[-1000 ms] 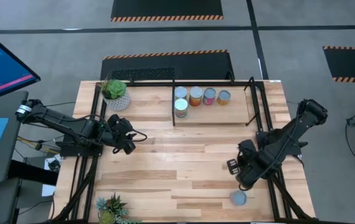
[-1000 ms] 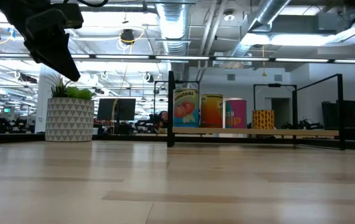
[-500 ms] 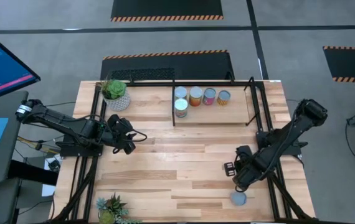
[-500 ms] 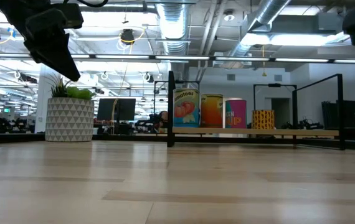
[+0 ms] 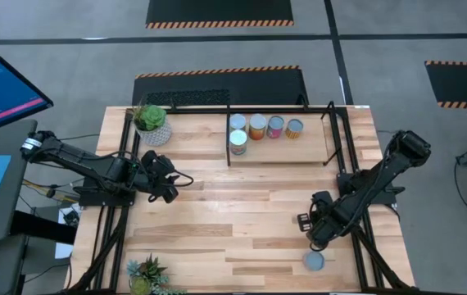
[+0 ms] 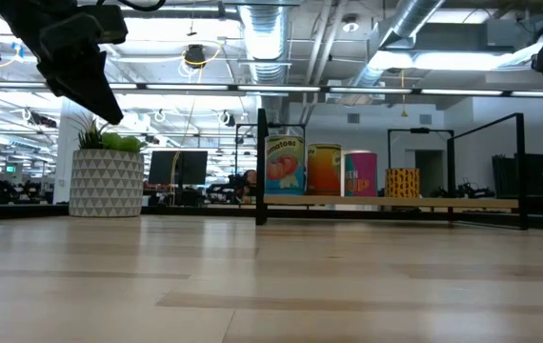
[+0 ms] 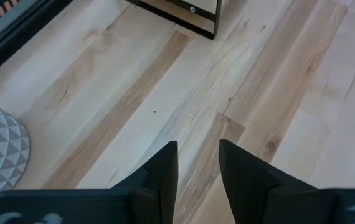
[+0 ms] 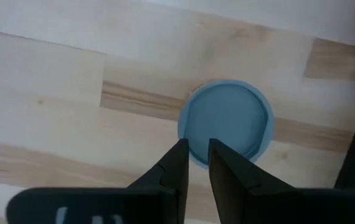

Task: Pick and place cans onto a shelf
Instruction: Put the canned pineapple rings on the shelf

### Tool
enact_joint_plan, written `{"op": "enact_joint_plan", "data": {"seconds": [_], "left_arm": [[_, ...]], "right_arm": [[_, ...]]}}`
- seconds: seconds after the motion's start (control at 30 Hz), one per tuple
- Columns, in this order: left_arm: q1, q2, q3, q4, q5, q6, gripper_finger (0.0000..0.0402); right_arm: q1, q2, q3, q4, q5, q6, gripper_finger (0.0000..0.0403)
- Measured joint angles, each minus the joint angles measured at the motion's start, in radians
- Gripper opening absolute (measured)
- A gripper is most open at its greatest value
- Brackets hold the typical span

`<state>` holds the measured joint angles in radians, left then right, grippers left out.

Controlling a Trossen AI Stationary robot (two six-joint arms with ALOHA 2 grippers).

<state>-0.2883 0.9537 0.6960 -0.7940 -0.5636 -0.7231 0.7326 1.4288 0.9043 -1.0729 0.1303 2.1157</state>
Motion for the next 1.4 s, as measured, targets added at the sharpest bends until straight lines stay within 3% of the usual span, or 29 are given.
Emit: {"op": "enact_joint_plan", "data": {"seconds": [0.17, 0.37, 0.8, 0.97, 1.07, 1.17, 1.4], "left_arm": [[0.0, 0.0, 0.0, 0.0, -0.001, 0.0, 0.0105], [0.0, 0.0, 0.0, 0.0, -0.001, 0.0, 0.0105], [0.0, 0.0, 0.0, 0.0, -0.001, 0.0, 0.0105], [0.0, 0.0, 0.0, 0.0, -0.001, 0.0, 0.0105], [0.0, 0.0, 0.0, 0.0, -0.001, -0.001, 0.0105], [0.0, 0.0, 0.0, 0.0, -0.001, -0.001, 0.0105], [0.0, 0.0, 0.0, -0.001, -0.001, 0.015, 0.0105]], "right_arm": [[-0.001, -0.001, -0.024, 0.036, 0.0, -0.002, 0.0086], [-0.003, -0.001, -0.125, 0.195, 0.002, 0.011, 0.0086], [-0.008, -0.005, -0.203, 0.25, 0.003, 0.006, 0.0086], [-0.012, -0.004, -0.206, 0.255, 0.005, 0.005, 0.0052], [-0.015, -0.003, -0.187, 0.249, 0.022, -0.017, 0.0014], [-0.032, 0.004, -0.143, 0.247, 0.072, -0.05, 0.0011], [-0.126, -0.001, 0.05, 0.172, 0.159, -0.362, 0.0004]]}}
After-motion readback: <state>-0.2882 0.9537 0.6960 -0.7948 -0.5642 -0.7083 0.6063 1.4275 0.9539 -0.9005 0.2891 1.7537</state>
